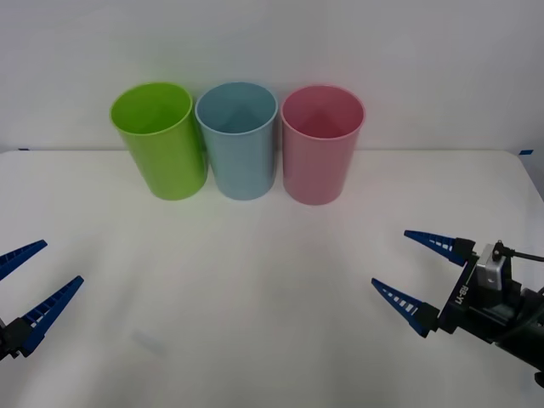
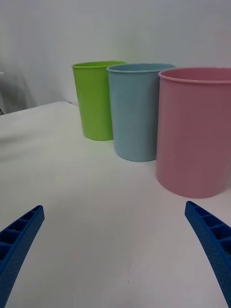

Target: Grasp the object on the table and drop it into the matching bin: aluminum can to the light blue bin, PET bottle to the pink bin.

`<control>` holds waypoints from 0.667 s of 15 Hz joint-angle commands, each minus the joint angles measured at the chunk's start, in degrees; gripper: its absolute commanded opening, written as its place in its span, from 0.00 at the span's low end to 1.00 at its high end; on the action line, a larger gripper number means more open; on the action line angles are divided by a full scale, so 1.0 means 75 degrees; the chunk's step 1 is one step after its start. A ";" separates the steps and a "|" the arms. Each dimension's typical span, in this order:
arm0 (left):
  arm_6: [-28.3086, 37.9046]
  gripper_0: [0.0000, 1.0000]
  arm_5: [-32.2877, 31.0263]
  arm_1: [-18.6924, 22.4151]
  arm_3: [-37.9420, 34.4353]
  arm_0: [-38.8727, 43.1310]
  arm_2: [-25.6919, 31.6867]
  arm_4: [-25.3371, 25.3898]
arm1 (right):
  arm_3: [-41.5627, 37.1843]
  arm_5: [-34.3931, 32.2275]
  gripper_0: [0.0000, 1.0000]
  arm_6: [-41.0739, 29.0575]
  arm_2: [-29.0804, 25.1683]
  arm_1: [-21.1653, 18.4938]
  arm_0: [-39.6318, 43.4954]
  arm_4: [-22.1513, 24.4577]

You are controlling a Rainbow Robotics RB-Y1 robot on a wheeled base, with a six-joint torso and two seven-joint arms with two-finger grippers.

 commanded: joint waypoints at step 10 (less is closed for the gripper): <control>0.0000 1.00 0.0000 0.0000 0.0000 0.0000 0.0000 0.0000 | 0.0002 -0.0410 1.00 0.0165 -0.0872 0.0242 0.1635 -0.0336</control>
